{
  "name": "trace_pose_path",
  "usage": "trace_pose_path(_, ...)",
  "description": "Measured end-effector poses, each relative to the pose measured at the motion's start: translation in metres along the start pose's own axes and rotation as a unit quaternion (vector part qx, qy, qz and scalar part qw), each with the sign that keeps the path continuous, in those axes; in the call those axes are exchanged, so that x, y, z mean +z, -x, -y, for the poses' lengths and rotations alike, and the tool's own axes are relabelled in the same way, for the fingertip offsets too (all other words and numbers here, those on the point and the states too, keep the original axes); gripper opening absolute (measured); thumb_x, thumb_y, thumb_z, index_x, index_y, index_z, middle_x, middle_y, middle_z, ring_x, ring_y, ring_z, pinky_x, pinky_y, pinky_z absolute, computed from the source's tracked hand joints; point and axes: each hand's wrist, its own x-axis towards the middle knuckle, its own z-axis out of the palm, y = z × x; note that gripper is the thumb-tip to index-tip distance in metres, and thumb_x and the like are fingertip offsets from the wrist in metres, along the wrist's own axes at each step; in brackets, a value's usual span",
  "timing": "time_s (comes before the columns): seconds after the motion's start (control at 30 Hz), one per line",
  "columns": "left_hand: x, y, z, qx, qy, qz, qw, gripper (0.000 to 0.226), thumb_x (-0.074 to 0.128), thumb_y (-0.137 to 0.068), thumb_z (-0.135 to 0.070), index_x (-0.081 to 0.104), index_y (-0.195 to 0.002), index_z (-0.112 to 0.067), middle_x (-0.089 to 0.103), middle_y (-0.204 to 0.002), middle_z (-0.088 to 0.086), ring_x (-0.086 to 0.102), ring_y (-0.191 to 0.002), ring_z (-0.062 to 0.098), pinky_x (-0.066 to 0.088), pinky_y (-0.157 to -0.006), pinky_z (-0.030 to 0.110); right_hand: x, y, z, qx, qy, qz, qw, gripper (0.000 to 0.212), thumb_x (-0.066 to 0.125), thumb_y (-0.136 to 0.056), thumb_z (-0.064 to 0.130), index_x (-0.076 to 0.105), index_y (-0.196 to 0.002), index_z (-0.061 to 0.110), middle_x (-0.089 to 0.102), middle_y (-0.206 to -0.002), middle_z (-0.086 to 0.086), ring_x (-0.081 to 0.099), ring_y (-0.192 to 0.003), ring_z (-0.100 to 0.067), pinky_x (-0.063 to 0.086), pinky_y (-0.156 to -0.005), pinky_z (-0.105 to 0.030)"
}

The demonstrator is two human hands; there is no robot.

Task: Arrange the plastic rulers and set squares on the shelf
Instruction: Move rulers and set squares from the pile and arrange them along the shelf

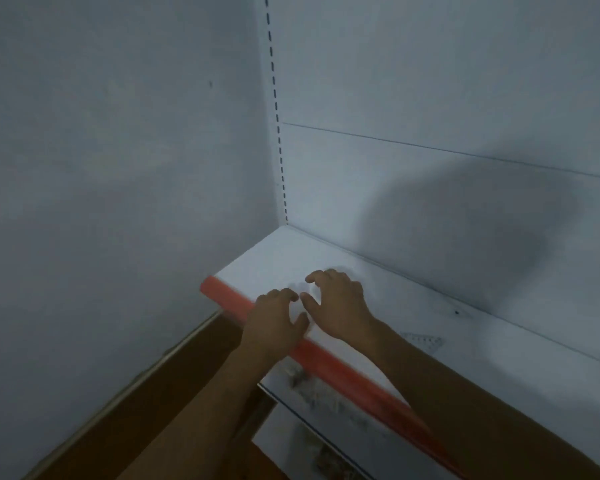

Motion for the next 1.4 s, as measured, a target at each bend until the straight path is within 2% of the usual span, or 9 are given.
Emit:
trace_pose_path(0.17,0.041,-0.049,-0.042,0.139,0.024,0.080,0.987,0.031,0.060,-0.080,-0.044,0.062,-0.097,-0.018,0.063,-0.096,0.000,0.060,-0.092,0.020,0.051,-0.080,0.036,-0.020,0.005,-0.048,0.098,0.019,-0.069,0.993,0.038,0.046,-0.094,0.042,0.052,-0.126,0.023,0.057,-0.122,0.000,0.049,-0.116,-0.019,0.034,-0.098,-0.036)
trace_pose_path(0.3,0.068,-0.061,-0.065,0.232,0.041,0.143,0.961,0.040,0.067,-0.082,-0.040,0.061,-0.112,-0.014,0.063,-0.107,0.005,0.057,-0.101,0.022,0.048,-0.087,0.035,-0.032,0.028,-0.075,0.211,0.027,-0.108,0.971,0.038,0.049,-0.093,0.043,0.054,-0.126,0.024,0.056,-0.125,0.000,0.049,-0.117,-0.018,0.034,-0.099,-0.036)
trace_pose_path(0.5,0.097,-0.050,-0.086,0.320,0.036,0.240,0.916,0.074,0.068,-0.076,-0.060,0.047,-0.136,-0.023,0.048,-0.138,-0.002,0.039,-0.129,0.020,0.035,-0.106,0.036,-0.041,0.091,-0.089,0.350,0.055,-0.133,0.926,0.038,0.050,-0.093,0.039,0.053,-0.126,0.020,0.056,-0.123,-0.003,0.050,-0.113,-0.021,0.037,-0.096,-0.035)
trace_pose_path(0.6,0.109,-0.036,-0.089,0.352,-0.031,0.229,0.907,0.081,0.061,-0.076,-0.067,0.038,-0.141,-0.023,0.042,-0.142,0.000,0.032,-0.132,0.023,0.033,-0.106,0.040,-0.038,0.127,-0.088,0.440,0.099,-0.120,0.884,0.040,0.051,-0.093,0.041,0.053,-0.127,0.021,0.056,-0.124,-0.001,0.052,-0.112,-0.020,0.038,-0.096,-0.035)
trace_pose_path(0.7,0.113,-0.028,-0.090,0.362,-0.081,0.201,0.907,0.072,0.057,-0.081,-0.063,0.039,-0.137,-0.021,0.043,-0.138,0.004,0.034,-0.127,0.026,0.033,-0.102,0.040,-0.034,0.158,-0.090,0.493,0.078,-0.089,0.862,0.048,0.056,-0.090,0.044,0.051,-0.131,0.019,0.052,-0.127,-0.003,0.051,-0.114,-0.020,0.041,-0.097,-0.035)
trace_pose_path(0.83,0.112,-0.035,-0.095,0.369,-0.078,0.214,0.901,0.050,0.058,-0.091,-0.038,0.043,-0.131,-0.012,0.047,-0.131,0.010,0.038,-0.122,0.028,0.040,-0.097,0.039,-0.030,0.177,-0.092,0.485,0.023,-0.052,0.872,0.066,0.072,-0.077,0.050,0.052,-0.131,0.017,0.048,-0.124,-0.004,0.049,-0.114,-0.020,0.043,-0.098,-0.034)
trace_pose_path(0.97,0.108,-0.047,-0.097,0.350,-0.056,0.249,0.901,0.049,0.063,-0.089,-0.026,0.047,-0.131,-0.007,0.047,-0.130,0.011,0.040,-0.121,0.028,0.039,-0.100,0.036,-0.032,0.179,-0.095,0.450,0.020,-0.034,0.892,0.070,0.076,-0.073,0.049,0.051,-0.133,0.023,0.046,-0.123,-0.002,0.047,-0.114,-0.020,0.043,-0.096,-0.035)
trace_pose_path(1.27,0.103,-0.053,-0.110,0.342,-0.100,0.277,0.892,0.057,0.069,-0.081,-0.022,0.047,-0.132,-0.007,0.045,-0.133,0.011,0.043,-0.122,0.027,0.038,-0.101,0.033,-0.023,0.168,-0.105,0.395,-0.036,-0.084,0.914,0.044,0.075,-0.076,0.039,0.060,-0.116,0.027,0.042,-0.101,0.005,0.050,-0.104,-0.020,0.044,-0.089,-0.031)
trace_pose_path(1.4,0.100,-0.058,-0.113,0.335,-0.109,0.298,0.887,0.064,0.073,-0.079,-0.027,0.045,-0.135,-0.011,0.043,-0.134,0.009,0.038,-0.124,0.027,0.035,-0.100,0.033,-0.030,0.163,-0.108,0.387,-0.045,-0.024,0.921,0.057,0.070,-0.080,0.041,0.047,-0.131,0.032,0.046,-0.115,-0.001,0.051,-0.106,-0.020,0.046,-0.092,-0.035)
